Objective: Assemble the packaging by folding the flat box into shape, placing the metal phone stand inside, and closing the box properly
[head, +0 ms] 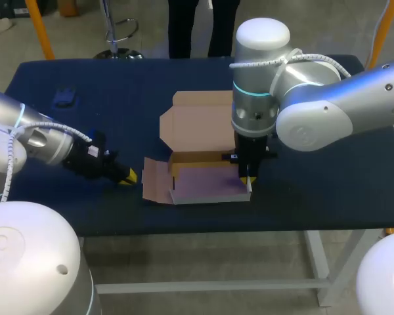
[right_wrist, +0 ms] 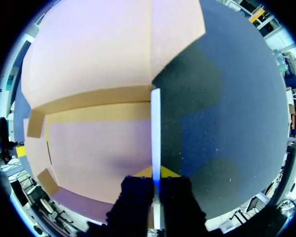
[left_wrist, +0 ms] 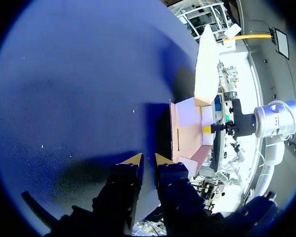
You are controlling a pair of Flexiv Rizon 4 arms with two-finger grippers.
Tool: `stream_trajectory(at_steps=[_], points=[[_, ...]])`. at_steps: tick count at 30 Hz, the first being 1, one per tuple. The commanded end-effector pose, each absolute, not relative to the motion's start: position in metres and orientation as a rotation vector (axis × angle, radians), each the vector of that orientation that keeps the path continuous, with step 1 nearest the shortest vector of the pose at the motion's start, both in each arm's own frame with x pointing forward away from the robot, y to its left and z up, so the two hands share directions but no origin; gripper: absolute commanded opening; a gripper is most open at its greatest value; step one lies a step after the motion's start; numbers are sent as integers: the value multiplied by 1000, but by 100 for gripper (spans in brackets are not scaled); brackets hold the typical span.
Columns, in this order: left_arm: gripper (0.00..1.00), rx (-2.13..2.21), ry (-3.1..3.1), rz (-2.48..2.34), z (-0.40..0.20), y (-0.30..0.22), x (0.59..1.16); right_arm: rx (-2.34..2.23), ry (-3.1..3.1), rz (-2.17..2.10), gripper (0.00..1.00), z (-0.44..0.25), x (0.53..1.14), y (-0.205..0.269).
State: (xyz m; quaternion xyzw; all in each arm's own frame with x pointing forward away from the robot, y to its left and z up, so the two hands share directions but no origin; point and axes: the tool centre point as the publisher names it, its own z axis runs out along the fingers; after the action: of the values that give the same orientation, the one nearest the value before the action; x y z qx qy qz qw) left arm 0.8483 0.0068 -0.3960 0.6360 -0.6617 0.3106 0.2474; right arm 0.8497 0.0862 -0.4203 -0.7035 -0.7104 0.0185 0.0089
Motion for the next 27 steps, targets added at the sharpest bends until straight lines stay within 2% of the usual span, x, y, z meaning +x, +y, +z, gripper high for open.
stream_trajectory(at_steps=[1, 23, 27], points=[[17, 1714, -1794, 849, -403, 5, 854, -2197, -2220, 64, 0, -420, 850, 87], [18, 1577, -1774, 921, -399, -25, 858, -2197, -2220, 64, 0, -420, 850, 87], [22, 1529, -1780, 942, -390, -32, 858, -2197, -2220, 64, 0, -420, 850, 87]])
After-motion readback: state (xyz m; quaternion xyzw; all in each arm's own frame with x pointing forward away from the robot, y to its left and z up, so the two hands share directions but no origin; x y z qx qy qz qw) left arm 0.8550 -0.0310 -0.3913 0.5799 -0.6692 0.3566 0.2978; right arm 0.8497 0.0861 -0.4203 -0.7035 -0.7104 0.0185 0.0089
